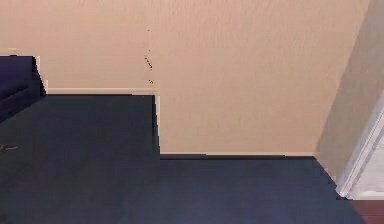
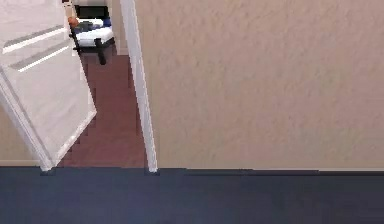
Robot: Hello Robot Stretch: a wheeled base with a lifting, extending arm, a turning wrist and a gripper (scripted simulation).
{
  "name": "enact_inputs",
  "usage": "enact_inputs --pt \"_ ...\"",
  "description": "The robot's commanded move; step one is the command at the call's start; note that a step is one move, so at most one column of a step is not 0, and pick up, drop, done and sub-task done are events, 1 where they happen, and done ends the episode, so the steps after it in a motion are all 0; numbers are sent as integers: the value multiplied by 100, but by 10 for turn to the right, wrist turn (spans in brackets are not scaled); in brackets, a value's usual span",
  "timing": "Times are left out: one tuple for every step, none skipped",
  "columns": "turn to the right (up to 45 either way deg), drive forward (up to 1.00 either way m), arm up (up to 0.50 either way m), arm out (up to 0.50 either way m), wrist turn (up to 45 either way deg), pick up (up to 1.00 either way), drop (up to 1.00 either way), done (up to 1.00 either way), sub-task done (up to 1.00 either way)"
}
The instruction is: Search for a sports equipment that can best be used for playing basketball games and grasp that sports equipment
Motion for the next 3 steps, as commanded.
enact_inputs --pt "0 15 0 0 0 0 0 0 0" --pt "450 0 0 0 0 0 0 0 0" --pt "120 0 0 0 0 0 0 0 0"
